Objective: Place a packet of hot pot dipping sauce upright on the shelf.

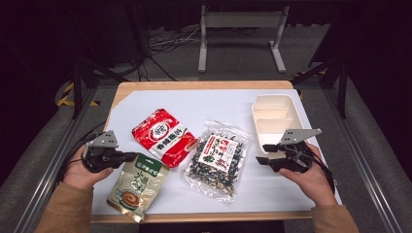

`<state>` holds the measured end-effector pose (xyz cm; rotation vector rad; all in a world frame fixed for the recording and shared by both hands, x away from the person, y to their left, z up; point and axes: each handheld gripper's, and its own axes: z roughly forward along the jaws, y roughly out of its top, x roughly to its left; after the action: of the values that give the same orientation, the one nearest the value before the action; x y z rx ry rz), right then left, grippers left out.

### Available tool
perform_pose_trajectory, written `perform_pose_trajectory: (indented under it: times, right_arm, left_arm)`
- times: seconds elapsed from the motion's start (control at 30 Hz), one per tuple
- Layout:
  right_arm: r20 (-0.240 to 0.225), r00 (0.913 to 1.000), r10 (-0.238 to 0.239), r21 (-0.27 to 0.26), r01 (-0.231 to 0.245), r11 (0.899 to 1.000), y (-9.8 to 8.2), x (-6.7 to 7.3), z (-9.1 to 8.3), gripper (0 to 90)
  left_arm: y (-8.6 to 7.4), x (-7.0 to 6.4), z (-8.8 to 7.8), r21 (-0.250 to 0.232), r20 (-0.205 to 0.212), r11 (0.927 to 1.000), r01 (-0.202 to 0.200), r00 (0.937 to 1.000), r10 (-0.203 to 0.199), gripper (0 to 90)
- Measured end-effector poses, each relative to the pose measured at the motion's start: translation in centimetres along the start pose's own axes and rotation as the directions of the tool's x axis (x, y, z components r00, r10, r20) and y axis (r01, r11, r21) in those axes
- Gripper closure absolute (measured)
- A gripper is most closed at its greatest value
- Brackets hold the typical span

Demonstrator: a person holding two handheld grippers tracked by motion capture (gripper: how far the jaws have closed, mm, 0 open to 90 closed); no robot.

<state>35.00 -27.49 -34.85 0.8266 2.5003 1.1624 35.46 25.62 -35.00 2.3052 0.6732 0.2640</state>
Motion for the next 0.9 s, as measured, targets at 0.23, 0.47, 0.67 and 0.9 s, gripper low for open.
perform_pose_trajectory:
  times: [0.23, 0.47, 0.67, 0.9]
  right_arm:
    - [0.001, 1.0000, 0.002, -0.009, -0.002, 1.000, 0.0, 0.0, -0.2, 48.2]
    - [-0.005, 1.0000, 0.001, -0.011, -0.001, 1.000, 0.1, 0.0, -0.3, 48.2]
    - [-0.016, 0.9999, 0.005, -0.019, -0.006, 1.000, 0.1, 0.0, -0.4, 48.1]
    - [-0.019, 0.9998, 0.001, -0.025, -0.002, 1.000, 0.3, 0.2, -0.4, 48.1]
  left_arm:
    - [1.2, -2.6, -3.2, -0.041, -0.033, 0.9956, -0.085, 0.9960, 0.083, 90.0]
    - [2.2, -5.1, -5.7, -0.058, -0.046, 0.9843, -0.167, 0.9853, 0.164, 90.0]
    - [2.5, -6.1, -7.2, -0.095, -0.020, 0.9736, -0.207, 0.9783, 0.206, 90.0]
    - [3.3, -5.8, -7.3, -0.130, -0.043, 0.9730, -0.190, 0.9816, 0.186, 90.0]
